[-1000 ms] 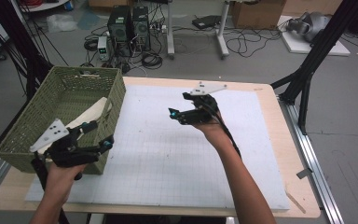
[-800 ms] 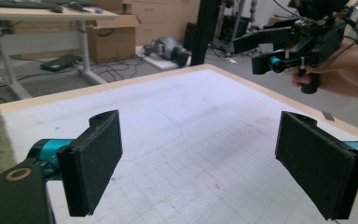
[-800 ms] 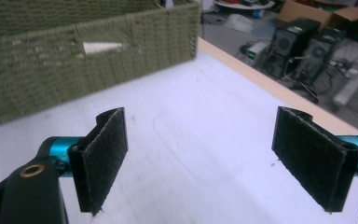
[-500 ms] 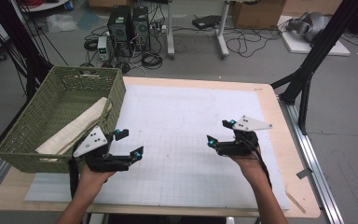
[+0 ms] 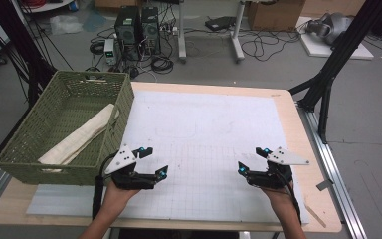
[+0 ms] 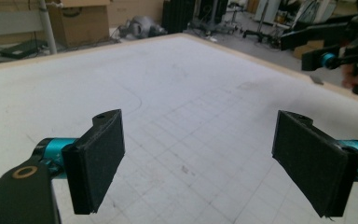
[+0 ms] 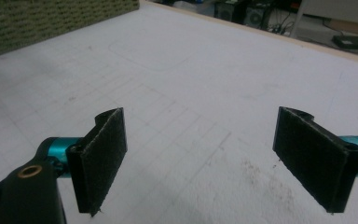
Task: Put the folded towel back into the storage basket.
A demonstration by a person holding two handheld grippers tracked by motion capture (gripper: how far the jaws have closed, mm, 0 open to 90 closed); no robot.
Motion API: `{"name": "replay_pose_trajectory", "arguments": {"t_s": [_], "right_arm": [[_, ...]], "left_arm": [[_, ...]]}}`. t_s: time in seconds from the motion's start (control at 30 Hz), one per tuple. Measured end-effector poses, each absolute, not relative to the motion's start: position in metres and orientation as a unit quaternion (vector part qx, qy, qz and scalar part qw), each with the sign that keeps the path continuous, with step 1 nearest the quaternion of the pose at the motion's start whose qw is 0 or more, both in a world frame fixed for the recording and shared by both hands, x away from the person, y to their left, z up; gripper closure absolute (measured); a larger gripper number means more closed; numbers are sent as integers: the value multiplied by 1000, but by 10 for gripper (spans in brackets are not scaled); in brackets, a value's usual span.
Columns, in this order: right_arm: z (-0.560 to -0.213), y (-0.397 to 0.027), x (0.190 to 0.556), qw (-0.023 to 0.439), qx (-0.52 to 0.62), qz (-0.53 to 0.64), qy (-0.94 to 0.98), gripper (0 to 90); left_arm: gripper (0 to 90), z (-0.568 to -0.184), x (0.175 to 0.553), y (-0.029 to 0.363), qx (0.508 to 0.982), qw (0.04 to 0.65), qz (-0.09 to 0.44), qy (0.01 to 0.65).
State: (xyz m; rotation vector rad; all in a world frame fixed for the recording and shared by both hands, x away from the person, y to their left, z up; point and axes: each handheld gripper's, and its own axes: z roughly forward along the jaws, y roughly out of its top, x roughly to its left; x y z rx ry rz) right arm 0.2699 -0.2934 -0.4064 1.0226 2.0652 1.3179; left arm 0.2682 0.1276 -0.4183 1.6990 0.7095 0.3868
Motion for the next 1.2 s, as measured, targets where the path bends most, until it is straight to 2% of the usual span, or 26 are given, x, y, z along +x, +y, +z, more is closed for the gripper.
{"name": "replay_pose_trajectory", "arguments": {"t_s": [0.57, 1.2], "right_arm": [[-407, -307, 257, 264, 396, 482, 735, 162], [-412, -316, 256, 266, 409, 462, 740, 161]], "left_arm": [[172, -427, 263, 131, 727, 584, 175, 315], [167, -432, 269, 130, 734, 572, 172, 324]]}}
